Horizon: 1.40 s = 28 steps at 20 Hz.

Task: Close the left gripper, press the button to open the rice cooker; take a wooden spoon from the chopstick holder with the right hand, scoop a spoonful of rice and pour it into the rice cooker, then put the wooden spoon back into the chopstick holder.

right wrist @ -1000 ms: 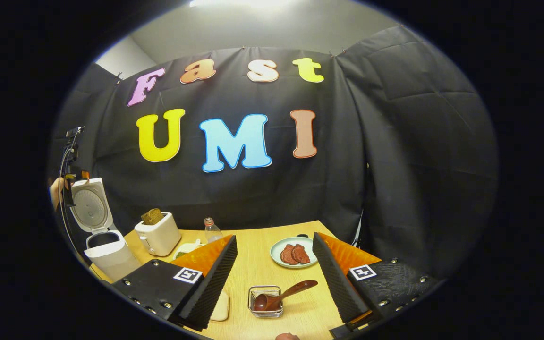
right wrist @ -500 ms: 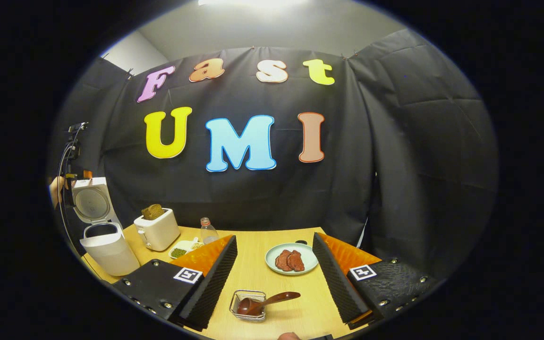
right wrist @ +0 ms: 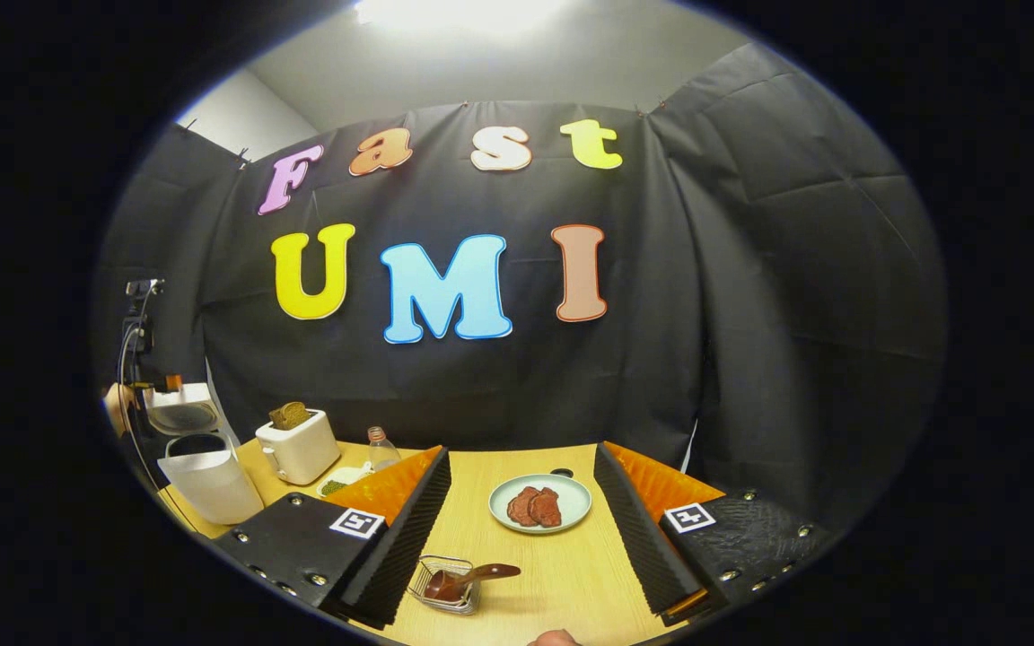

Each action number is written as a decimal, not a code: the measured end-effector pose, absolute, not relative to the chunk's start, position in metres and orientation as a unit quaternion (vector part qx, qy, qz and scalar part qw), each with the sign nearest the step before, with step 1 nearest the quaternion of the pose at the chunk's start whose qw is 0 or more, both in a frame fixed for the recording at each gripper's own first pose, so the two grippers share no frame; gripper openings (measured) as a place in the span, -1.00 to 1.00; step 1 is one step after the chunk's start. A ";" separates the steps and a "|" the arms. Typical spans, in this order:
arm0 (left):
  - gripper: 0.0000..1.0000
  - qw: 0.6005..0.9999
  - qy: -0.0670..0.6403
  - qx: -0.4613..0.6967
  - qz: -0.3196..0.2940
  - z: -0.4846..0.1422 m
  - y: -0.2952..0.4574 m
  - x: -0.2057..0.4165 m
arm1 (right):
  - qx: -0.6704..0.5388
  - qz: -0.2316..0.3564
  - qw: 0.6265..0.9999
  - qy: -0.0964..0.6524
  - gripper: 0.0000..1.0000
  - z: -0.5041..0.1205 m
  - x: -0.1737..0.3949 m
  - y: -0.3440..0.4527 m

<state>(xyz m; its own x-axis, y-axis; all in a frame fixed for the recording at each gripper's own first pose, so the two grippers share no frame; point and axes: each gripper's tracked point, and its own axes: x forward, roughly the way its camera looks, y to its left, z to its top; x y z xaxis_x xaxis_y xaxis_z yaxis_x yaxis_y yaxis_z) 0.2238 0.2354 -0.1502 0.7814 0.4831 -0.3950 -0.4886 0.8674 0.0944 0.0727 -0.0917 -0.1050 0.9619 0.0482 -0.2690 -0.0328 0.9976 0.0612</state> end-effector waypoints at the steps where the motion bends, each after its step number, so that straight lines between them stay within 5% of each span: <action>1: 1.00 0.942 0.214 -0.005 0.259 -0.157 0.230 0.218 | 0.026 0.022 0.990 0.134 0.96 -0.101 0.072 -0.099; 17: 0.97 0.910 0.298 -0.012 0.288 -0.261 0.188 0.171 | 0.036 0.018 0.991 0.131 0.95 -0.108 0.072 -0.143; 28: 0.90 0.916 0.291 -0.086 0.264 -0.266 0.187 0.167 | 0.051 0.038 0.990 0.125 0.96 -0.103 0.076 -0.114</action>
